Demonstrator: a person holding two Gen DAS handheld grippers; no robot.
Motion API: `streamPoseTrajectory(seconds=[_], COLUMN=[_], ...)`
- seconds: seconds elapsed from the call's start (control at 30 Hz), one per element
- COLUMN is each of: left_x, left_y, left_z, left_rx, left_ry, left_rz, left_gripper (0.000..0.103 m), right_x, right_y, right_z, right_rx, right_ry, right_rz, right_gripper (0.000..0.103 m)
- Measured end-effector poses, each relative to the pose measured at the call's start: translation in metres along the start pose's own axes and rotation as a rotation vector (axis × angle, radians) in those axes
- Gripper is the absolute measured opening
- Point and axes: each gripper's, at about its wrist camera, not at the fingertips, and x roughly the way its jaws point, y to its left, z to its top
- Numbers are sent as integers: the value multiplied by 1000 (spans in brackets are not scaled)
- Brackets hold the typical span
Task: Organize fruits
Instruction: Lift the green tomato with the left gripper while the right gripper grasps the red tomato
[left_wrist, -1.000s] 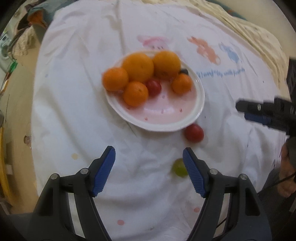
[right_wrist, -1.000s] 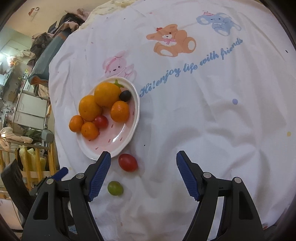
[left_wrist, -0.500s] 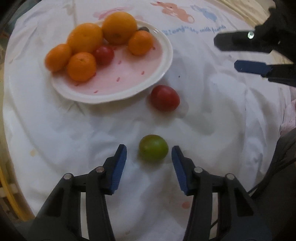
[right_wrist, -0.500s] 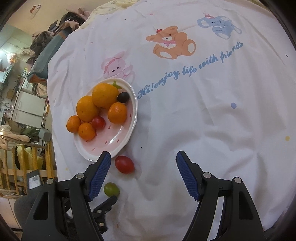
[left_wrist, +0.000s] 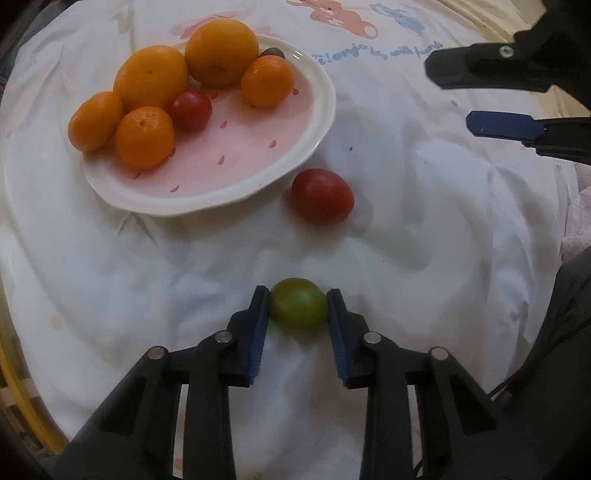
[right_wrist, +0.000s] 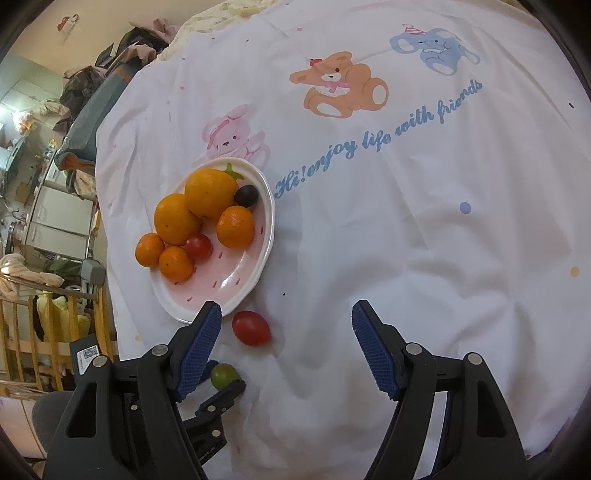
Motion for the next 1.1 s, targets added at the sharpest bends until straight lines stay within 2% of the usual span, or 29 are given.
streamPoseTrajectory(seconds=[0.2,0.33,0.5,0.7,0.87,1.1], left_x=[-10,-22,-40,-62,-77,-74], left_y=[12,24,42,69,82,80], left_z=[0,-1,0,1,0,8], left_rx=[-53,-74,-157,-284,-340,-346], left_ry=[-6,-44,-90,-154,-195,-196], left_rz=[-32,11,41,70,101,75], left_gripper=[26,26,26,26,26,26], right_x=[7,15,30,49,71,90], right_y=[-1,2,10,31,58,76], right_z=[0,-2,-7,-14,-25,-40], right_rx=[-5,-22,-66,-174,-384,-520], right_ry=[11,32,66,120,124,136], right_rz=[-23,-48,-77,-9,-138,-175], right_gripper=[76,76,76,76,69,49])
